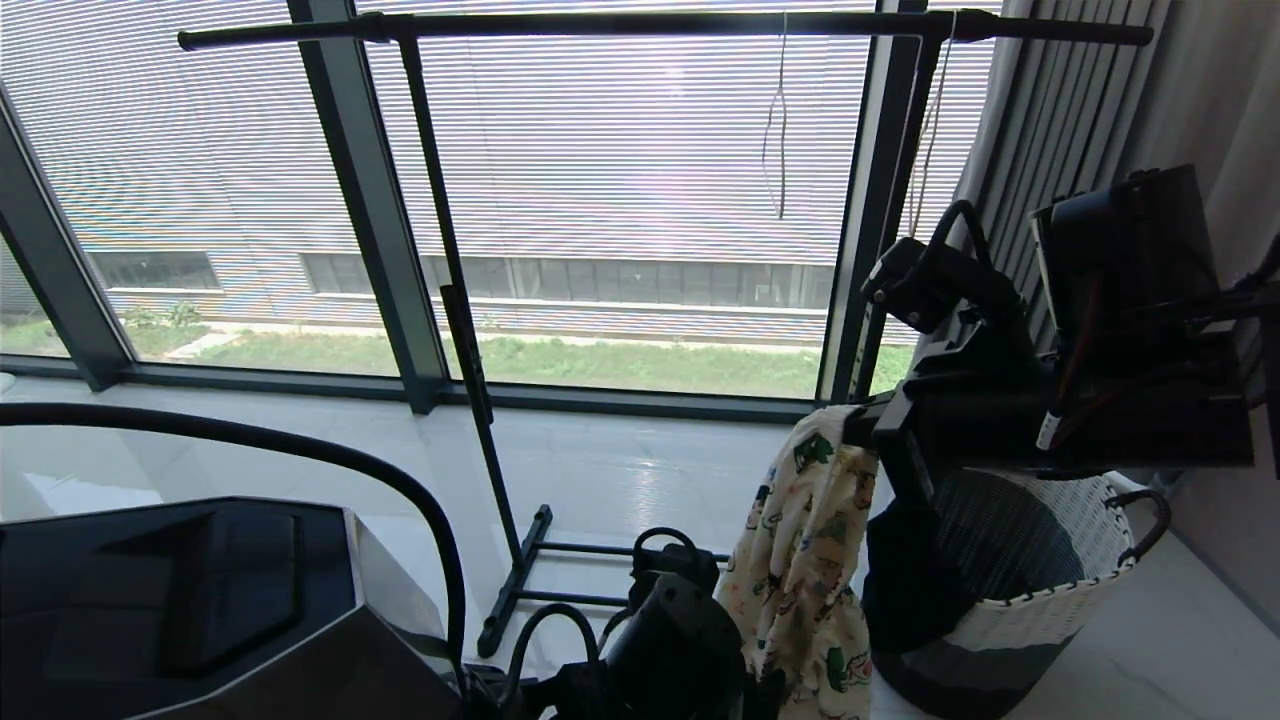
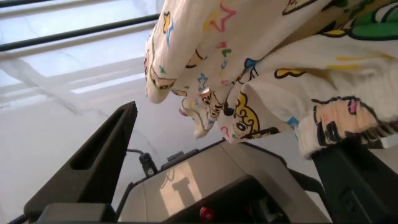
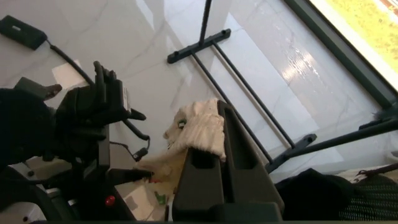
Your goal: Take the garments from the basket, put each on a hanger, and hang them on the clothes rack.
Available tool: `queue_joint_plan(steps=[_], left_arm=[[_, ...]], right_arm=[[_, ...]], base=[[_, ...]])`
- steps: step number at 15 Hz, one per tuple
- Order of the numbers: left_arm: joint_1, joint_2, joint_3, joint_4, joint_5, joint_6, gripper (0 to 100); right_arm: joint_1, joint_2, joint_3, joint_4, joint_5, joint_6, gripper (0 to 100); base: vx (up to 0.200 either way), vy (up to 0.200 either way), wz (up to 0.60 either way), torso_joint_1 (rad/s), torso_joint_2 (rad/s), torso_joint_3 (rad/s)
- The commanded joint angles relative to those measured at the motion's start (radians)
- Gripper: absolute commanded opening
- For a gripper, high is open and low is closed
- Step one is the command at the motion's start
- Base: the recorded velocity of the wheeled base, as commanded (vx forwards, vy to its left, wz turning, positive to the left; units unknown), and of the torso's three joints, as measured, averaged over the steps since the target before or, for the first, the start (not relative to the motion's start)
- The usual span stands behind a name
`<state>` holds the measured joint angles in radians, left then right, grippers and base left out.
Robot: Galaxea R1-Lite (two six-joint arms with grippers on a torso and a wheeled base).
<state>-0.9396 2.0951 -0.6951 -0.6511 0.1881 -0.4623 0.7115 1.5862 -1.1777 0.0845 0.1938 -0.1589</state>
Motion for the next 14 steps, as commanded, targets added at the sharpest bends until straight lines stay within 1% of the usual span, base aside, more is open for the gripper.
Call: queue_joint_plan(steps=[1,2,4,7,8,9,11,13,14], left_arm=[[0.012,-0.015,0.072,0.002,0.011,-0.001,100],[0.024,-0.041,0.091,0.002,0.024,0.002,100],[0.042,-0.118,0.128,0.002,0.033,0.005,100],[0.051,-0.228,0.23,0.002,0.034,0.008,100],[0.051,-0.241,0.243,0.002,0.034,0.008,0],[0.05,-0.282,0.278,0.002,0.034,0.01,0],[0.05,-0.317,0.282,0.002,0.045,0.039,0],[0.05,-0.405,0.305,0.002,0.054,0.186,0],[0.05,-0.422,0.302,0.002,0.054,0.223,0]], right_arm=[[-0.026,-0.014,0.003,0.032,-0.007,-0.001,0],[-0.04,-0.022,0.007,0.066,-0.016,-0.001,0],[-0.067,-0.022,0.012,0.095,-0.02,-0.001,0],[-0.073,-0.023,0.058,0.095,-0.022,-0.001,0],[-0.073,-0.025,0.062,0.095,-0.022,-0.001,0],[-0.069,-0.041,0.087,0.095,-0.022,-0.001,0],[-0.069,-0.066,0.112,0.095,-0.022,-0.001,0],[-0.069,-0.13,0.171,0.098,-0.03,-0.002,0],[-0.069,-0.146,0.187,0.098,-0.04,-0.002,0]], base=[[0.0,0.0,0.0,0.0,0.0,0.0],[0.0,0.0,0.0,0.0,0.0,0.0],[0.0,0.0,0.0,0.0,0.0,0.0],[0.0,0.0,0.0,0.0,0.0,0.0],[0.0,0.0,0.0,0.0,0.0,0.0],[0.0,0.0,0.0,0.0,0.0,0.0],[0.0,0.0,0.0,0.0,0.0,0.0],[0.0,0.0,0.0,0.0,0.0,0.0],[0.0,0.0,0.0,0.0,0.0,0.0]])
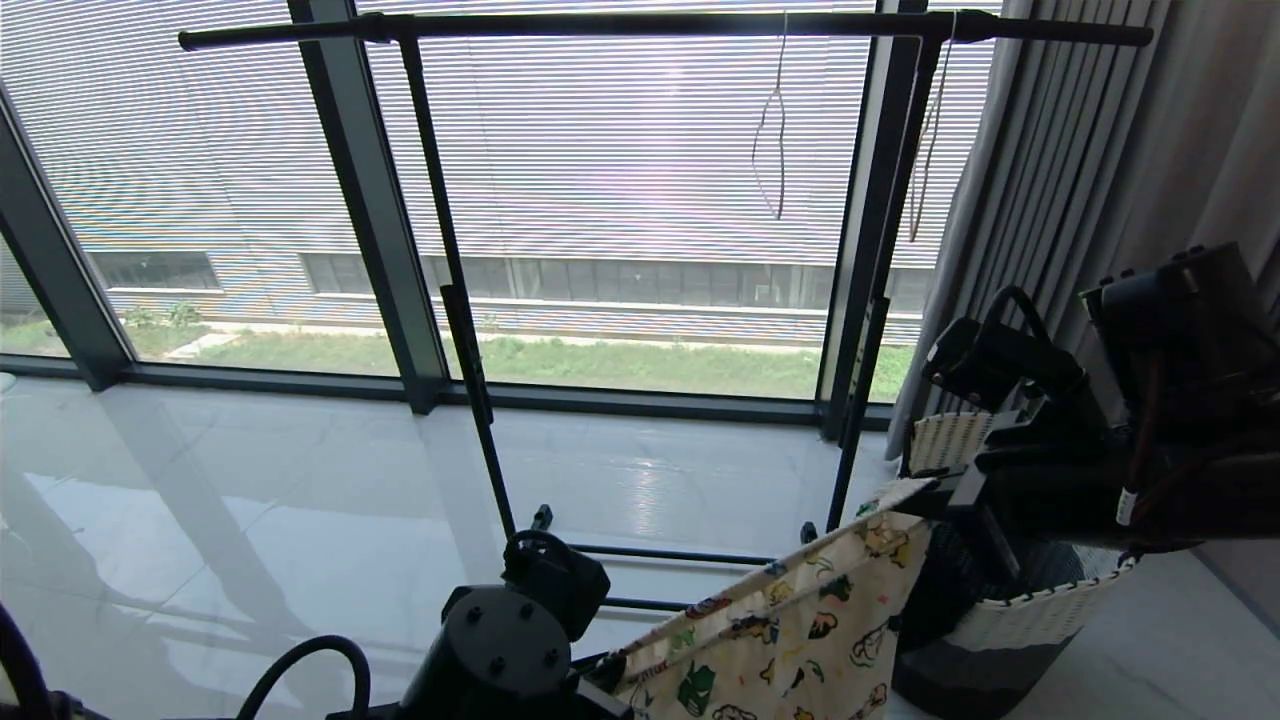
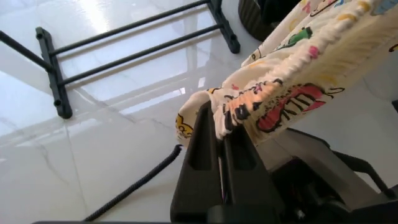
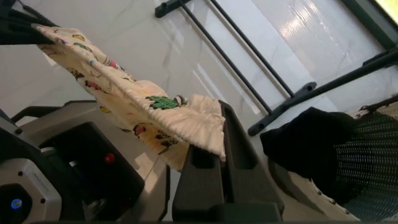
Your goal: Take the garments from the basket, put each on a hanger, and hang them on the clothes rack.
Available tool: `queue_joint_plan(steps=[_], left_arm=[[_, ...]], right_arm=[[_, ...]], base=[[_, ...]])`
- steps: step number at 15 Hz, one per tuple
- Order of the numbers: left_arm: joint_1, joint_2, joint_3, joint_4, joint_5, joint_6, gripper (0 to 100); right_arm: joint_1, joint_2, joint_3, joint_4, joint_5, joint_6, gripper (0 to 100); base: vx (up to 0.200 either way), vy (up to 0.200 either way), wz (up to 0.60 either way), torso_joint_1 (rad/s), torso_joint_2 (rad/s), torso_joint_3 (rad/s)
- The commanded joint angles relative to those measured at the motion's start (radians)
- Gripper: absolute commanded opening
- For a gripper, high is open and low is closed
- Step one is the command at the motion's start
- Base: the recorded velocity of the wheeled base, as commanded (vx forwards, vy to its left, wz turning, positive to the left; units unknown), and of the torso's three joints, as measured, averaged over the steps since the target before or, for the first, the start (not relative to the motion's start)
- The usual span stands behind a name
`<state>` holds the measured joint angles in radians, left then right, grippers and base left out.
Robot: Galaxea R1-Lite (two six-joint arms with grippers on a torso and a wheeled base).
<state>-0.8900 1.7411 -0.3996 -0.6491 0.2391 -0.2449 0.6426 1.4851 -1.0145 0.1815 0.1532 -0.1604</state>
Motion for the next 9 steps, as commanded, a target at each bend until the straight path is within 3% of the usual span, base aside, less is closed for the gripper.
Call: queue_joint_plan(steps=[1,3,4,7,9], left_arm=[[0.009,-0.126,-0.01,0.0,0.0,0.088,0],[0.054,-0.207,-0.099,0.019,-0.035,0.176,0],[0.091,-0.239,-0.186,0.095,-0.049,0.19,0],[0.18,-0.328,-0.593,0.534,-0.106,0.194,0],[0.203,-0.327,-0.818,0.707,-0.144,0.23,0]], right_arm=[[0.002,-0.083,0.057,0.001,-0.027,-0.001,0],[0.002,-0.129,0.063,0.0,-0.027,-0.001,0],[0.002,-0.144,0.054,-0.005,-0.027,-0.002,0],[0.002,-0.163,-0.013,-0.002,-0.03,-0.002,0],[0.0,-0.157,-0.093,0.003,-0.032,-0.002,0]], base=[[0.0,0.0,0.0,0.0,0.0,0.0],[0.0,0.0,0.0,0.0,0.0,0.0],[0.0,0.0,0.0,0.0,0.0,0.0],[0.0,0.0,0.0,0.0,0.0,0.0],[0.0,0.0,0.0,0.0,0.0,0.0]])
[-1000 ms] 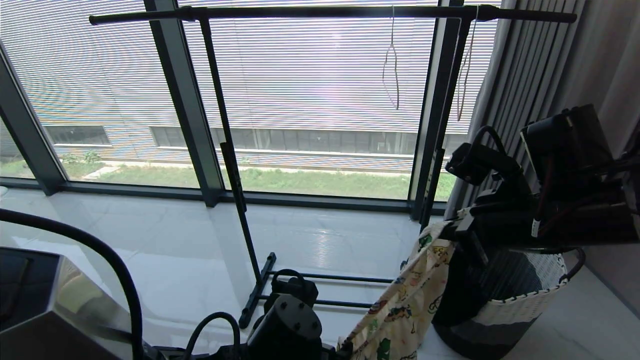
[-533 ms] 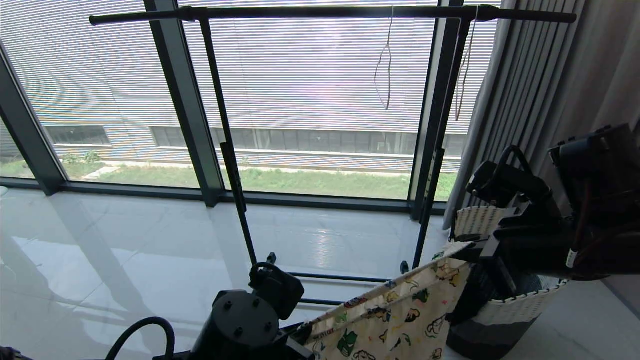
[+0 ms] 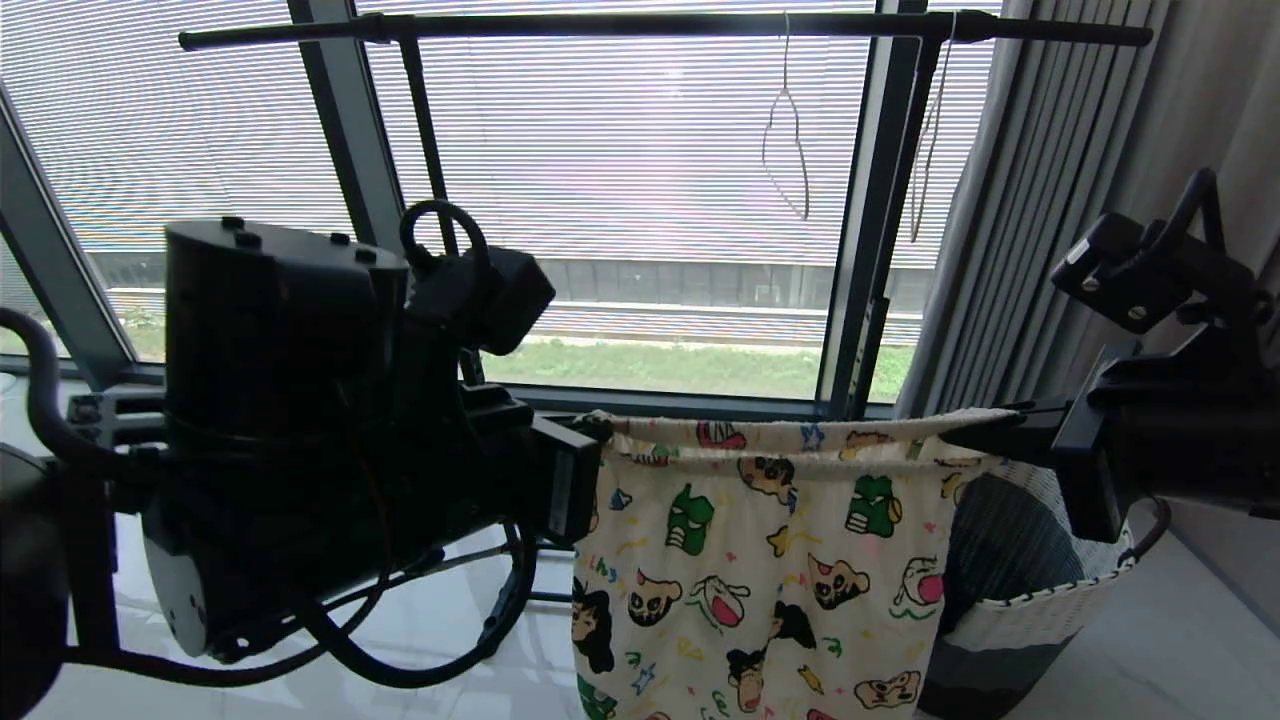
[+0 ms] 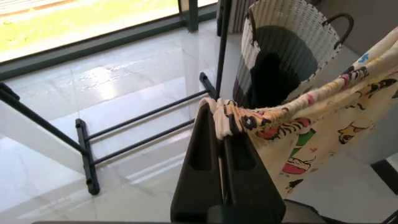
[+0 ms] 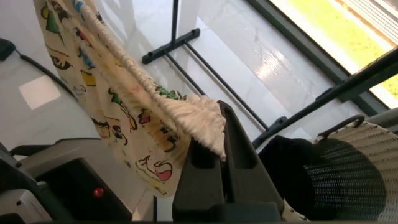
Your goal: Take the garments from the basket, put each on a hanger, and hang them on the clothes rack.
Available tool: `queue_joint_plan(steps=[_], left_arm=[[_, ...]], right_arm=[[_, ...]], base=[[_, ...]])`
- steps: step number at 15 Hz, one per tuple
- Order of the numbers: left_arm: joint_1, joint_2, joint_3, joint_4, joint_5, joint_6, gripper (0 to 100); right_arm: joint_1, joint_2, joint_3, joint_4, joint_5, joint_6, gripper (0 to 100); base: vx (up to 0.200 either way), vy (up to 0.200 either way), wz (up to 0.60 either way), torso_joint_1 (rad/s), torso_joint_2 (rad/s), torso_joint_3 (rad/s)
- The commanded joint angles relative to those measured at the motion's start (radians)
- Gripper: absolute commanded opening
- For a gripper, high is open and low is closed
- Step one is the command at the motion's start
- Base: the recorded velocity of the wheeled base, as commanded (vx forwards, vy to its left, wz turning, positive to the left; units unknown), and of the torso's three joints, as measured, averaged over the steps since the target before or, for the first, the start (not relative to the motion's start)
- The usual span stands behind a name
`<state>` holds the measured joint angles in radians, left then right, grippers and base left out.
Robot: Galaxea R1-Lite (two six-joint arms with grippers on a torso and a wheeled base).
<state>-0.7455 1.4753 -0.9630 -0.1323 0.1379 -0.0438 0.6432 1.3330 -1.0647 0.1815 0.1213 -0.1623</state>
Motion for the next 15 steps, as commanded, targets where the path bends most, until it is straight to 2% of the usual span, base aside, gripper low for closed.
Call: queue_joint_plan(steps=[1,6,9,10,11,12,15], left_arm=[[0.063,-0.059,-0.313,0.232,-0.043,0.055,0],[0.064,-0.082,-0.326,0.25,-0.043,0.125,0],[0.063,-0.087,-0.286,0.218,-0.072,0.312,0],[0.061,-0.073,-0.283,0.157,-0.132,0.334,0],[0.061,-0.049,-0.284,0.096,-0.173,0.337,0],[0.058,-0.026,-0.289,0.057,-0.181,0.337,0],[0.032,0.011,-0.301,0.023,-0.182,0.335,0]], right_arm=[[0.0,0.003,-0.081,0.012,0.0,0.0,0],[-0.002,0.006,-0.205,0.069,-0.002,-0.002,0],[0.007,-0.08,-0.228,0.213,-0.003,-0.031,0],[0.012,-0.132,-0.219,0.28,0.0,-0.039,0],[0.024,-0.175,-0.204,0.325,0.001,-0.04,0],[0.061,-0.209,-0.19,0.346,0.0,-0.04,0],[0.185,-0.236,-0.152,0.372,-0.005,-0.04,0]], base=[[0.0,0.0,0.0,0.0,0.0,0.0],[0.0,0.0,0.0,0.0,0.0,0.0],[0.0,0.0,0.0,0.0,0.0,0.0],[0.0,0.0,0.0,0.0,0.0,0.0],[0.0,0.0,0.0,0.0,0.0,0.0],[0.0,0.0,0.0,0.0,0.0,0.0],[0.0,0.0,0.0,0.0,0.0,0.0]])
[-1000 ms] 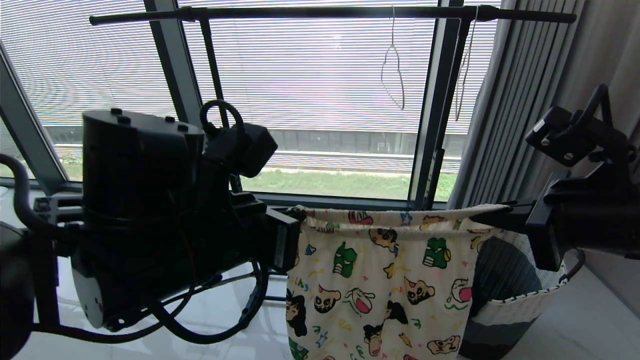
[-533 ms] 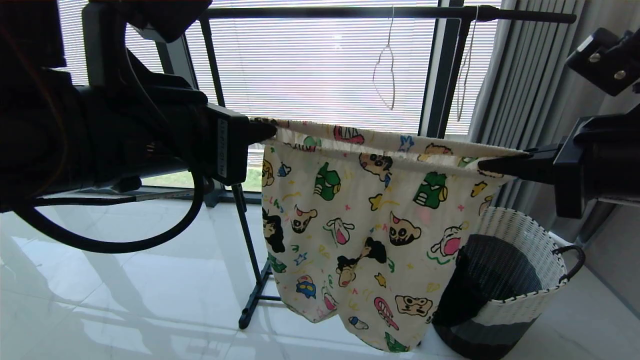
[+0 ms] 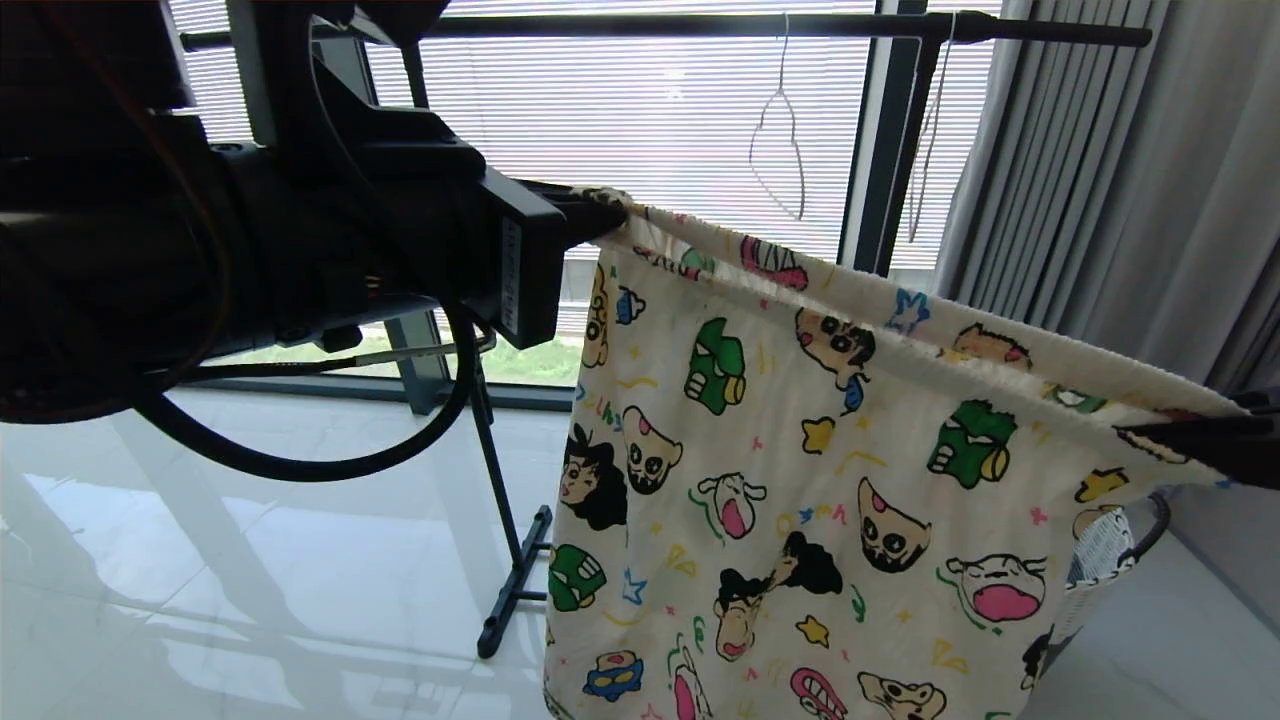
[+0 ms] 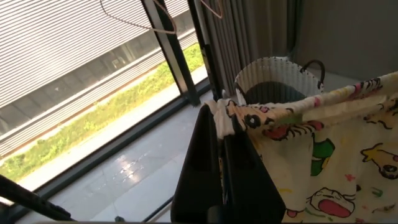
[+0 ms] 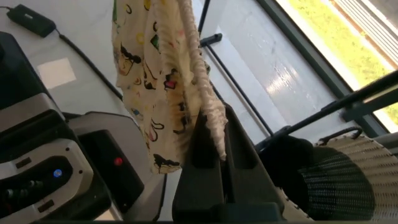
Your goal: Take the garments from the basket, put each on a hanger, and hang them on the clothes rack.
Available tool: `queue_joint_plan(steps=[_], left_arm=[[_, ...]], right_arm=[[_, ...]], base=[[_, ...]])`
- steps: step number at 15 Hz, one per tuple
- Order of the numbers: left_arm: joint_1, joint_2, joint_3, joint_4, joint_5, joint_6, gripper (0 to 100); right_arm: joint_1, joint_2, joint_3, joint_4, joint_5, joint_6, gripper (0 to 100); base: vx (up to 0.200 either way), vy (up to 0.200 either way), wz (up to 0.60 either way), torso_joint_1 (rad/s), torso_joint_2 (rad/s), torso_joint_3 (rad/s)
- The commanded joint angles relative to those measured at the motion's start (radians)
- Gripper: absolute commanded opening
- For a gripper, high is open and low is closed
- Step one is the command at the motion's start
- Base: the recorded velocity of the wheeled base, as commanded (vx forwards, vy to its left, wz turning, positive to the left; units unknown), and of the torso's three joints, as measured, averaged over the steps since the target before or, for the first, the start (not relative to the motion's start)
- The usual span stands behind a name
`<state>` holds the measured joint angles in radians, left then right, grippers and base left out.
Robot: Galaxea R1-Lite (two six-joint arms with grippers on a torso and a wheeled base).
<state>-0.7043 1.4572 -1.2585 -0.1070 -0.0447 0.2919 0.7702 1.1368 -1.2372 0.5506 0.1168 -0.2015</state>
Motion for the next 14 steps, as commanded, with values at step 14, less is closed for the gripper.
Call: queue_joint_plan(steps=[14], left_arm=[[-0.21,-0.175,-0.163,0.741,-0.037,-0.298,0]], right_arm=[[0.073,0.319,-0.349,-0.113,-0.054,0.004,0]], base=[[0.0,0.0,0.0,0.0,0.0,0.0]])
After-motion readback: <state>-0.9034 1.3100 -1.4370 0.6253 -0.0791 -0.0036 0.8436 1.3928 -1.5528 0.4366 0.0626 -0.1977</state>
